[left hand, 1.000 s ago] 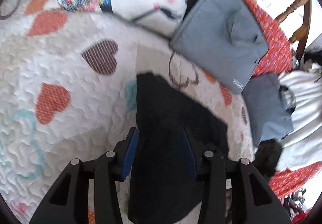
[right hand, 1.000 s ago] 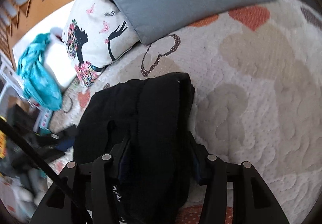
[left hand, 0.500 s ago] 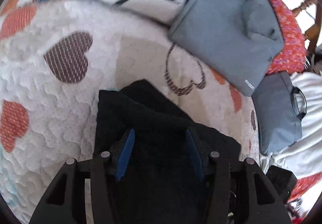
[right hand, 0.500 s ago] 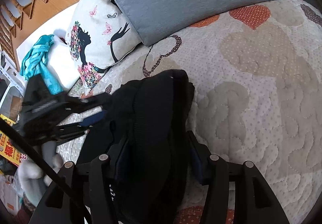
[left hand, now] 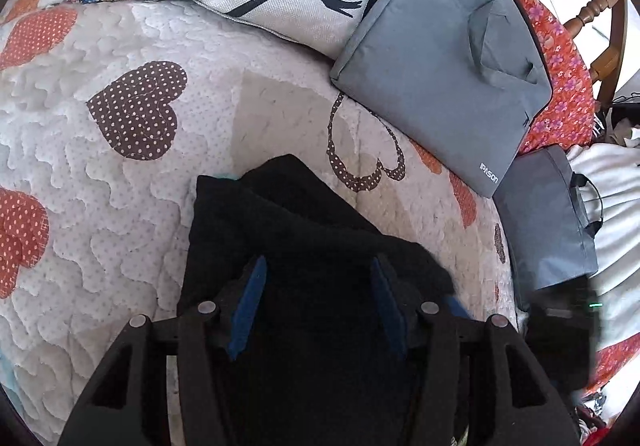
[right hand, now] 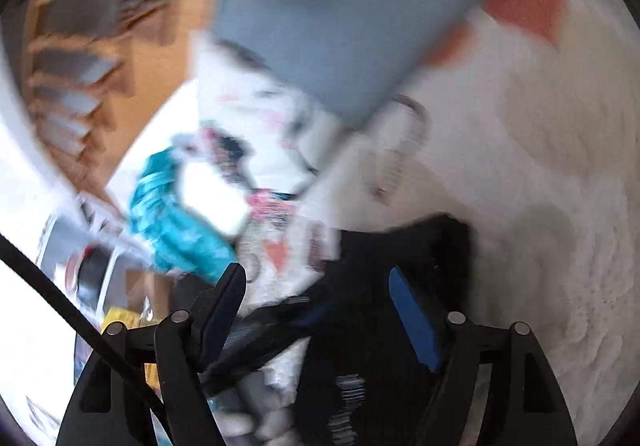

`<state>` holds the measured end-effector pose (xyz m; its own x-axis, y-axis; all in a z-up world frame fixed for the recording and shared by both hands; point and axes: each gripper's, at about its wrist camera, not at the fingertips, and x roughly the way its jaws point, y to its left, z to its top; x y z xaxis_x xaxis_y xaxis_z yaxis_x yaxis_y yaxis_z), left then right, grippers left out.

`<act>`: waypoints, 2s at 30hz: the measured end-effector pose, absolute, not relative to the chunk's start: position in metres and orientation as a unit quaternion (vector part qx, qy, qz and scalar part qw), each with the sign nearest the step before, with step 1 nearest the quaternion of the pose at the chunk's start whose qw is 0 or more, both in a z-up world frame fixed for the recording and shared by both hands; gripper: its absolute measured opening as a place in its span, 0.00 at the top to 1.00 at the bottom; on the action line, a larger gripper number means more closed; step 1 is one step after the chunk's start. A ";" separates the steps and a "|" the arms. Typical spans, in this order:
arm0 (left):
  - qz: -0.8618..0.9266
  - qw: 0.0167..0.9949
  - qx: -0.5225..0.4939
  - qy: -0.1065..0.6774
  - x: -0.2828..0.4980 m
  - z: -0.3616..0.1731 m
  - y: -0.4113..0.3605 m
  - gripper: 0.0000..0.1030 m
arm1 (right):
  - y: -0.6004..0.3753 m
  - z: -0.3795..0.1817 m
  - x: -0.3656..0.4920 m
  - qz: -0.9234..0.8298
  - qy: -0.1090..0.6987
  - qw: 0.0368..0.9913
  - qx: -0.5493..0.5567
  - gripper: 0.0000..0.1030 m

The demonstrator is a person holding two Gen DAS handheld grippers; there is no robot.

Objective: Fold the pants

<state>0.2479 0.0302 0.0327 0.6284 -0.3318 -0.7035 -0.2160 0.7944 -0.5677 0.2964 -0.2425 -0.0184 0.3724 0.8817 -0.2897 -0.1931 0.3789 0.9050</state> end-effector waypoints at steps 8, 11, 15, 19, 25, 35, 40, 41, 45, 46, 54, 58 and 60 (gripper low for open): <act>-0.032 0.828 -0.351 0.437 0.215 0.057 0.039 0.47 | -0.288 -0.007 0.270 0.274 0.411 0.772 0.399 0.27; -0.016 0.839 -0.318 0.441 0.179 0.074 0.031 0.46 | -0.295 0.001 0.246 0.257 0.419 0.779 0.389 0.27; -0.008 0.847 -0.304 0.435 0.115 0.091 0.019 0.46 | -0.294 0.016 0.200 0.256 0.442 0.790 0.340 0.27; 0.005 0.862 -0.297 0.410 0.057 0.114 0.012 0.46 | -0.299 0.050 0.147 0.250 0.427 0.825 0.272 0.27; 0.058 0.928 -0.188 0.316 -0.021 0.189 -0.018 0.39 | -0.304 0.140 0.063 0.214 0.318 0.910 0.156 0.26; 0.139 0.978 -0.074 0.138 -0.128 0.276 -0.058 0.00 | -0.295 0.214 -0.034 0.175 0.188 0.965 0.051 0.00; 0.138 0.972 -0.093 0.164 -0.126 0.276 -0.056 0.00 | -0.299 0.196 -0.012 0.186 0.256 0.946 0.075 0.00; 0.142 0.971 -0.091 0.169 -0.123 0.273 -0.056 0.00 | -0.298 0.194 -0.009 0.187 0.260 0.944 0.075 0.00; 0.139 0.966 -0.086 0.203 -0.097 0.254 -0.061 0.00 | -0.295 0.184 0.017 0.196 0.281 0.935 0.091 0.00; 0.133 0.962 -0.089 0.220 -0.082 0.248 -0.061 0.00 | -0.296 0.181 0.022 0.197 0.285 0.933 0.098 0.00; 0.124 0.939 -0.123 0.295 0.009 0.191 -0.051 0.00 | -0.293 0.134 0.099 0.184 0.354 0.910 0.114 0.00; 0.129 0.925 -0.138 0.329 0.051 0.159 -0.039 0.00 | -0.277 0.117 0.133 0.177 0.372 0.904 0.112 0.00; 0.136 0.913 -0.145 0.357 0.076 0.135 -0.032 0.00 | -0.266 0.106 0.149 0.169 0.384 0.901 0.109 0.00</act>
<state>0.0763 -0.0320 0.1352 0.7086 0.1453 -0.6905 -0.3516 0.9211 -0.1670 0.1489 -0.2656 0.1059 0.6478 0.3893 -0.6548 -0.2214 0.9187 0.3272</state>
